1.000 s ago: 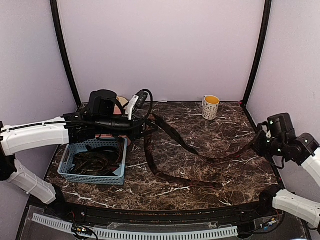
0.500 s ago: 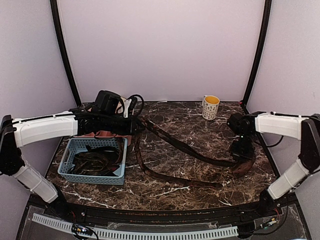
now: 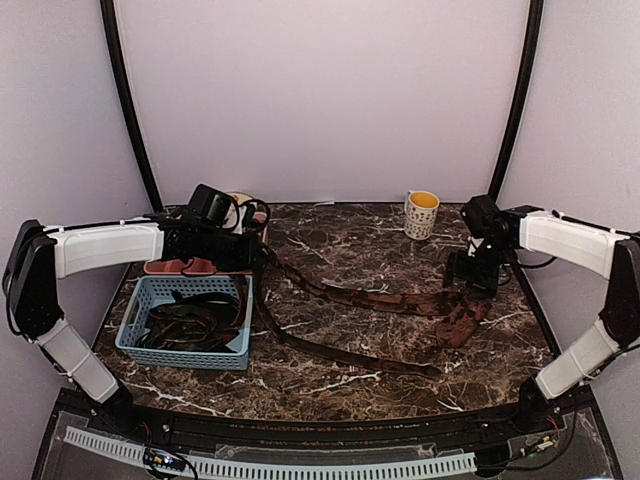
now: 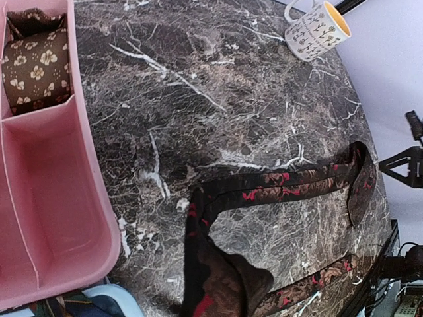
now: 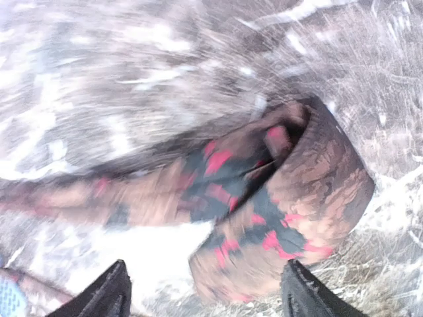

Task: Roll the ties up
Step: Put down the tie at the center of the board, then flatten out the tie at the center of the board, then move to tie at the center of the board.

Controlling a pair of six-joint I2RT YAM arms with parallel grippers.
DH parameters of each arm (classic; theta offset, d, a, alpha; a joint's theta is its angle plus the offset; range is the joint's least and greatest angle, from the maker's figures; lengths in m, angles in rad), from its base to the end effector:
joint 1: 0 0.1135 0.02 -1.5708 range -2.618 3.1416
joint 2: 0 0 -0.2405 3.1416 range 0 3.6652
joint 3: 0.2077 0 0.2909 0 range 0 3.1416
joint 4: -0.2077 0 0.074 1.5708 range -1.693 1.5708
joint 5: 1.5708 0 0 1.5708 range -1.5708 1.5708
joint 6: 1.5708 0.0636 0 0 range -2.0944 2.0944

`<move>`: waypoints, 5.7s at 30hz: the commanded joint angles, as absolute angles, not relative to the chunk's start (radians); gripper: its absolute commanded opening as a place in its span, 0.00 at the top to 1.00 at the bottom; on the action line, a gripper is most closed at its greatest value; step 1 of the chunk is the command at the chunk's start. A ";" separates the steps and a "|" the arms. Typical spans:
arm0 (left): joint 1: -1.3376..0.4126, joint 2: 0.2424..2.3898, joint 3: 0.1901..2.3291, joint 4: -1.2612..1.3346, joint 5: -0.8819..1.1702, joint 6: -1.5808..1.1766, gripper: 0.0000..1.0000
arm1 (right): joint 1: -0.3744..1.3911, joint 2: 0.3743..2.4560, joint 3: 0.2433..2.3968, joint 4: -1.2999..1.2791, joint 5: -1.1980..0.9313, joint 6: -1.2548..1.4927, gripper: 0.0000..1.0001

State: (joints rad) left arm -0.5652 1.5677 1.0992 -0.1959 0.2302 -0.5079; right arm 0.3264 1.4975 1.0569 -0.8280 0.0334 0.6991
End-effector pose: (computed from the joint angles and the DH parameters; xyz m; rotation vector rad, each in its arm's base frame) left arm 0.3362 -0.2304 0.1952 0.1993 2.3414 -0.8172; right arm 0.3098 0.1026 0.1549 0.5365 2.8062 0.1718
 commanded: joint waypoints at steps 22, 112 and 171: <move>-0.552 1.602 1.165 -0.254 0.232 -0.418 1.00 | 0.623 1.416 0.868 -0.619 0.058 0.447 0.36; -0.496 1.523 1.135 -0.292 0.204 -0.416 1.00 | 0.988 1.525 0.753 -0.661 0.103 0.787 1.00; -0.571 1.572 1.084 -0.205 0.319 -0.541 1.00 | 0.783 1.744 0.837 -0.489 0.053 0.501 0.94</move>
State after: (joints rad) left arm -0.5304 1.5253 1.0954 -0.2836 0.2565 -0.5350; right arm 0.7769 1.6680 0.9089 -0.4606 0.0288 0.4820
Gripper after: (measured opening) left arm 0.016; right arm 0.147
